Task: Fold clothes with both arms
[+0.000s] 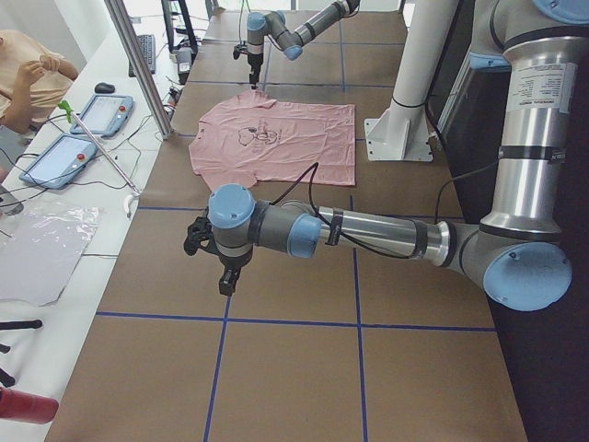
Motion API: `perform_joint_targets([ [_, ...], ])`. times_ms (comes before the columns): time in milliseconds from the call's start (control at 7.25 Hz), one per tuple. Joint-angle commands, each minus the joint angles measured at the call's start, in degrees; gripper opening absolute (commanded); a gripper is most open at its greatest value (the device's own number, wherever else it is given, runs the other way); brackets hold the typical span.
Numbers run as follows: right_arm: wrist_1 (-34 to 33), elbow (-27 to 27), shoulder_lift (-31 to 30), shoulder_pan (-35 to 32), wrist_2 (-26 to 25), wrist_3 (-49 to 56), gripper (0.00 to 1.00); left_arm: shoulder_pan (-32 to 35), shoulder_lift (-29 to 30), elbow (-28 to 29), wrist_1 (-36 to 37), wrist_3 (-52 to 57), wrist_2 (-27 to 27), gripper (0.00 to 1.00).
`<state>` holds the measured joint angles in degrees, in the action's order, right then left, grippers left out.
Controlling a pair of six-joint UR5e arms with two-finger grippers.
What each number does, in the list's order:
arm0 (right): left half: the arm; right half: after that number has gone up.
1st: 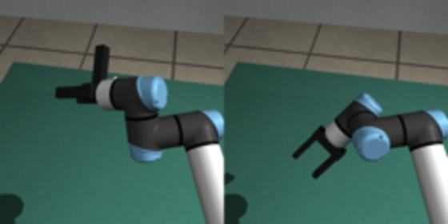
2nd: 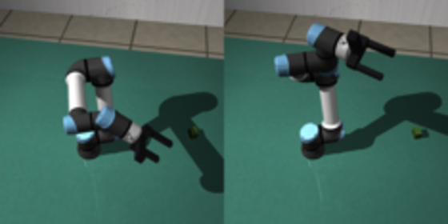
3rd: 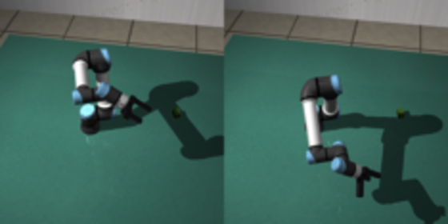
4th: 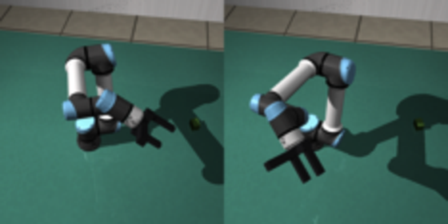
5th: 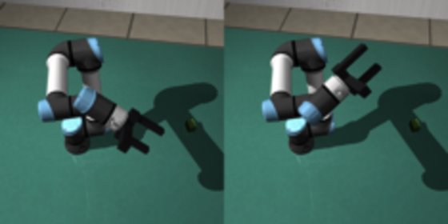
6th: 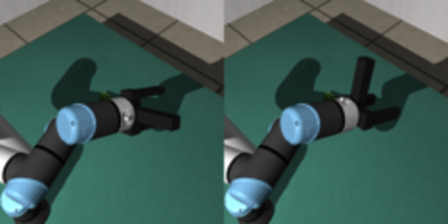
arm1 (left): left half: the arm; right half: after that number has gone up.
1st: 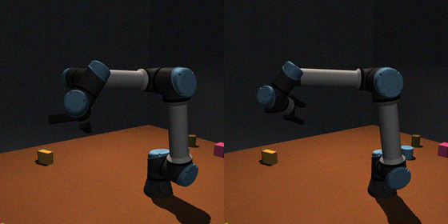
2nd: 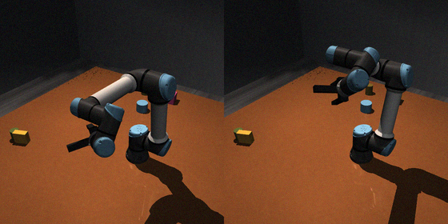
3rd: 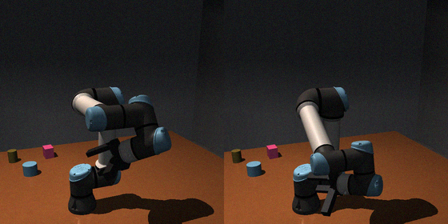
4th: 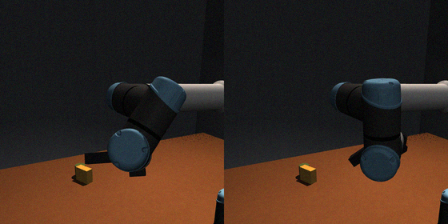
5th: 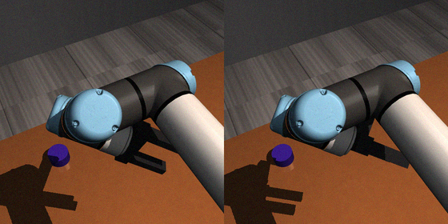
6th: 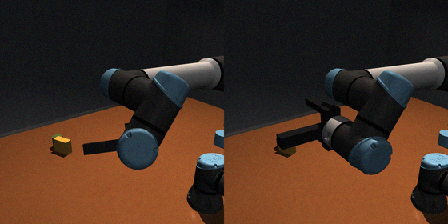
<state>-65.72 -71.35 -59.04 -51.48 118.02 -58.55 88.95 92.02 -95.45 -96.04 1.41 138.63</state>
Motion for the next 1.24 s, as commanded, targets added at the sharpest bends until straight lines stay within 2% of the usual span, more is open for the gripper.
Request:
perform_joint_targets([
  [0, -0.02, 2.61, 1.99, 0.06, -0.07, -0.07, 0.49, 0.0, 0.0, 0.0, -0.03, 0.0, -0.03, 1.0],
  [138, -0.02, 2.62, 1.91, -0.11, -0.07, -0.33, 0.05, 0.0, 0.0, 0.0, -0.03, 0.09, -0.03, 1.0],
  [276, -0.02, 2.62, 1.91, -0.29, 0.02, -0.33, 0.0, 0.0, 0.0, 0.0, -0.03, 0.09, -0.03, 1.0],
  [690, 0.07, 1.4, 1.99, -0.46, 0.37, -0.42, 0.0, 0.0, 0.0, -0.08, -0.03, 0.09, -0.03, 1.0],
  [966, -0.02, 0.77, 5.14, -0.03, 0.29, -3.39, 0.0, 0.0, 0.0, -0.08, -0.03, 0.09, 0.06, 1.0],
  [1103, -0.46, 1.03, 8.03, 0.93, 0.11, -8.37, 0.0, 0.0, 0.0, -0.34, -0.03, 0.09, 0.06, 1.0],
])
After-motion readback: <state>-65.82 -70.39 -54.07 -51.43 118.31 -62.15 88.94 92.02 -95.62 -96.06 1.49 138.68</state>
